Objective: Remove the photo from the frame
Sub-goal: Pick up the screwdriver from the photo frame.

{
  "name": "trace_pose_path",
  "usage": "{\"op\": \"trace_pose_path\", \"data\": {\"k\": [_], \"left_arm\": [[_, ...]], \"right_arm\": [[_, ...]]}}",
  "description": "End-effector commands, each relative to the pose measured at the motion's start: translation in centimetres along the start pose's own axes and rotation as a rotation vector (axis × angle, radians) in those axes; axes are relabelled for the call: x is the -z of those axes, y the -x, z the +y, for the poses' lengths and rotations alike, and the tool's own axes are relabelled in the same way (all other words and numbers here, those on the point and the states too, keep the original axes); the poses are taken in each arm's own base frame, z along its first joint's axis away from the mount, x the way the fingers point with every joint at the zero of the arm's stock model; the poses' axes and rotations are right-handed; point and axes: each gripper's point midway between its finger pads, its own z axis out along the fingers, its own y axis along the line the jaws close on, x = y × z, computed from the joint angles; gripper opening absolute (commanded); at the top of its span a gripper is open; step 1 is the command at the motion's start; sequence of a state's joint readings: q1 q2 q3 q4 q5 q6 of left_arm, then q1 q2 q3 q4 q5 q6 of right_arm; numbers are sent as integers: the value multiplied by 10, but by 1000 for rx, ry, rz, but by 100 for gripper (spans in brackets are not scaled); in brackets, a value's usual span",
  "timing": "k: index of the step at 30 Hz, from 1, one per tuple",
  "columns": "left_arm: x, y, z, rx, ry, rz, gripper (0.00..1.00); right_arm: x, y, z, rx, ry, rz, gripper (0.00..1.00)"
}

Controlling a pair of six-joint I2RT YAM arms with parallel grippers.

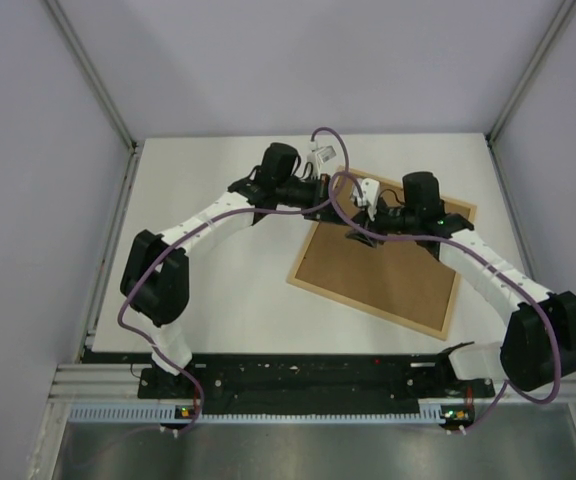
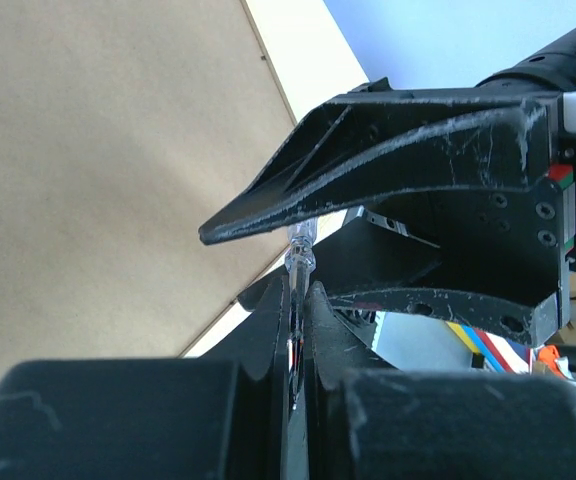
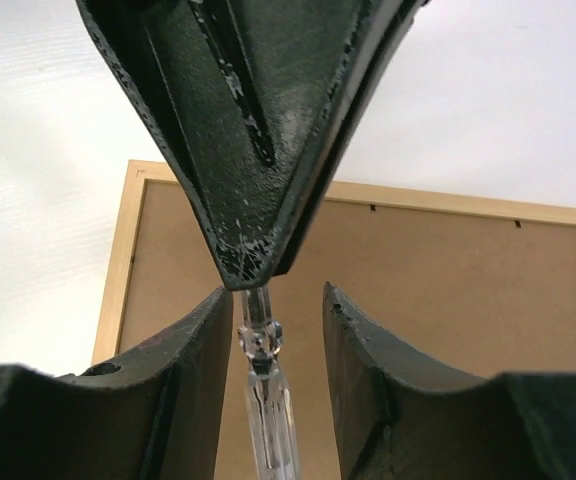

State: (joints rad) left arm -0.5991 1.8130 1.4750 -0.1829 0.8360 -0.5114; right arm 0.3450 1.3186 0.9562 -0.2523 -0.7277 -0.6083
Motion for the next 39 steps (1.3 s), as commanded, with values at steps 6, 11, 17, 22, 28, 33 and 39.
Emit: {"op": "trace_pose_path", "data": {"k": [6, 11, 17, 22, 28, 33, 39], "left_arm": [[18, 17, -25, -56, -62, -56, 0], [21, 19, -29, -50, -83, -61, 0], [24, 22, -39, -47, -120, -66, 0], [25, 21, -42, -42, -134, -60, 0], [25, 20, -44, -36, -143, -58, 0], [23, 20, -39, -29, -130, -58, 0], [24, 19, -32, -30, -100, -60, 12]], "right_arm": [[3, 4, 4, 115, -26, -2, 42], [3, -3, 7, 123, -23, 8, 41], [-4, -8, 5, 103, -4, 19, 37], [-7, -3, 3, 97, 5, 9, 31], [-6, 1, 5, 103, 13, 0, 13], [-5, 6, 11, 111, 20, -4, 0], [4, 14, 11, 67, 6, 25, 0]]}}
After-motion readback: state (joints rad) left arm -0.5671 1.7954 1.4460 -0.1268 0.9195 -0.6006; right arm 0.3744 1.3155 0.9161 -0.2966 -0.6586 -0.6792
